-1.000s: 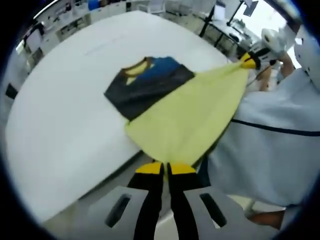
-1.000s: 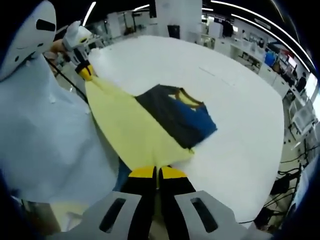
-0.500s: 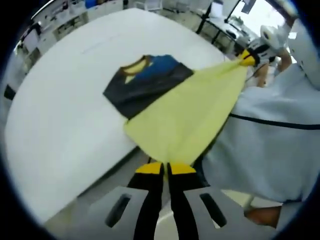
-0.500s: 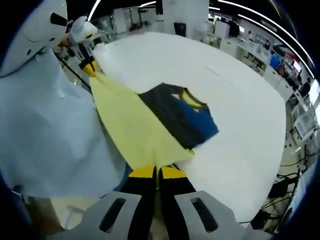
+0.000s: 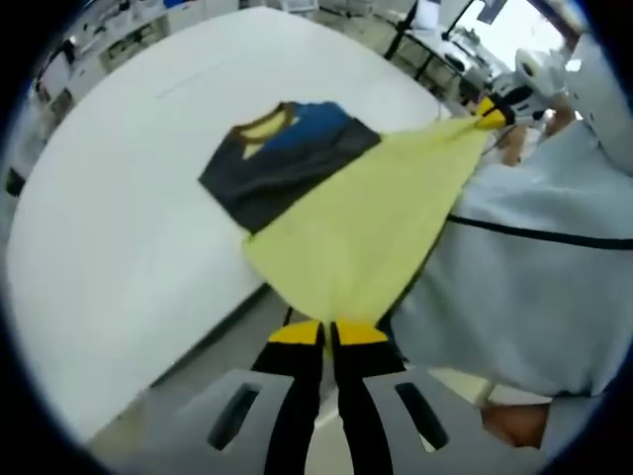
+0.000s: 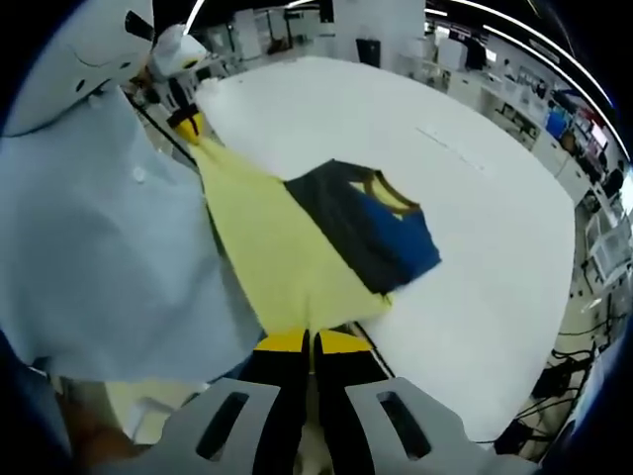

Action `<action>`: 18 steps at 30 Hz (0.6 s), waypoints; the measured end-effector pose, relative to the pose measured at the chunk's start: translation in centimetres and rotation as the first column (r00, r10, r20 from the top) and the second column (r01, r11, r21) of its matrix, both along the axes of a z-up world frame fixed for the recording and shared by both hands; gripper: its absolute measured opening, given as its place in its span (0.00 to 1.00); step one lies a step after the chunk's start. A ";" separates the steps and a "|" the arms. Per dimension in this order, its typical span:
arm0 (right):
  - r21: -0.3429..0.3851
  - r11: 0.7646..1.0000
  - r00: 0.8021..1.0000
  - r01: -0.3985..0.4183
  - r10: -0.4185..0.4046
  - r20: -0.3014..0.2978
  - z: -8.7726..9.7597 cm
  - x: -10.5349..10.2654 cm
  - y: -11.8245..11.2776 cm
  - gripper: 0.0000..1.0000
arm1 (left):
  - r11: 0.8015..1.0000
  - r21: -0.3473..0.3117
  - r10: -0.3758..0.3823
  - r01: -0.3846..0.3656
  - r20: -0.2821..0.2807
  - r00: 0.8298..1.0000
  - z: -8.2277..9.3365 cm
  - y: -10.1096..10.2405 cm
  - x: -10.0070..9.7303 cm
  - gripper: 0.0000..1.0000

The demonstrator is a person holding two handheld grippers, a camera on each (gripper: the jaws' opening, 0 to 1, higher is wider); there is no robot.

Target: Fold the garment on the visible template until the final outline fits inside the template.

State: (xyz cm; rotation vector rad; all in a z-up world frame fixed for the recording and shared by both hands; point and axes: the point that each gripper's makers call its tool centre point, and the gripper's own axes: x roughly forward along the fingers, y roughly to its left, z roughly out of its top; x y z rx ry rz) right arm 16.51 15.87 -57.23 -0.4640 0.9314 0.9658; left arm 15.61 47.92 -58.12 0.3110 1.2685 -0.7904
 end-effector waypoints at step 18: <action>0.023 0.999 0.999 0.035 -0.035 0.027 0.0 3.4 -0.4 0.03 | 1.000 -0.024 0.017 -0.014 0.113 0.994 0.7 0.0 5.0 0.00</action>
